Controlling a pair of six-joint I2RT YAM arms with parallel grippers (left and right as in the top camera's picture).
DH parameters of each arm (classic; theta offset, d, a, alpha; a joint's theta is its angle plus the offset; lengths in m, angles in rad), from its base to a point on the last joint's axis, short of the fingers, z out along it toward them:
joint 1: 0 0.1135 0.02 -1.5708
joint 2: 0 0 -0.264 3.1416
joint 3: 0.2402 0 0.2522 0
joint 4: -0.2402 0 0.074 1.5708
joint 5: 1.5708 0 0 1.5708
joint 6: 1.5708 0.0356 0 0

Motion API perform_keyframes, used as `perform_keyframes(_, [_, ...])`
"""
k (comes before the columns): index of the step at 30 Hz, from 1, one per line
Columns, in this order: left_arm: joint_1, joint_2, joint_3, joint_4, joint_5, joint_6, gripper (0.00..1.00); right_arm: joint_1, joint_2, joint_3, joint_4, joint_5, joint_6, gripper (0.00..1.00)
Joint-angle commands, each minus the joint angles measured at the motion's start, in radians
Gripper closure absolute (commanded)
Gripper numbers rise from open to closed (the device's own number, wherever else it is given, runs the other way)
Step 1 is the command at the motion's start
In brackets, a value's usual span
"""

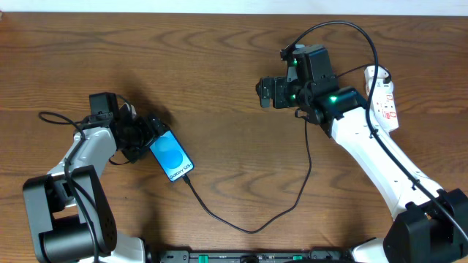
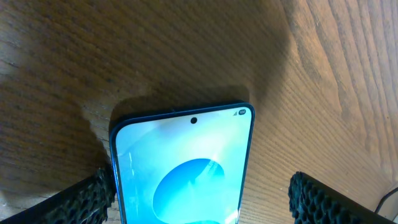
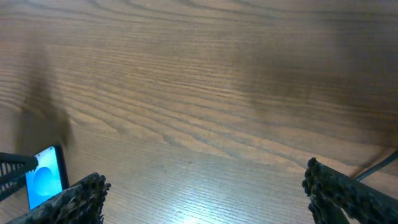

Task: Plug charger to phone and switch on socket
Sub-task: 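Open the left gripper to release the phone on the table, then raise the left gripper up off the phone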

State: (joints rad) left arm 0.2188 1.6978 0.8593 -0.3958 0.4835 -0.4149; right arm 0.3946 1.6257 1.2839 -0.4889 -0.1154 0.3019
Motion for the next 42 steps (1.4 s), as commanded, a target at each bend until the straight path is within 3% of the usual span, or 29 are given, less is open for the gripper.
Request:
perform_keyframes(1, [0.009,0.1,-0.089,-0.055,-0.187,-0.006,0.08,0.0,-0.023,0.012,-0.002,0.005,-0.011,0.01])
perform_keyframes(23, [0.009,0.048,-0.085,-0.086,-0.255,-0.035,0.08,0.0,-0.023,0.012,-0.002,0.005,-0.011,0.01])
perform_keyframes(33, [0.009,-0.114,-0.071,-0.124,-0.282,-0.024,0.08,0.0,-0.023,0.012,0.0,0.005,-0.011,0.01])
perform_keyframes(42, [0.009,-0.321,-0.042,-0.127,-0.177,0.056,0.07,0.0,-0.023,0.012,0.0,0.005,-0.011,0.01])
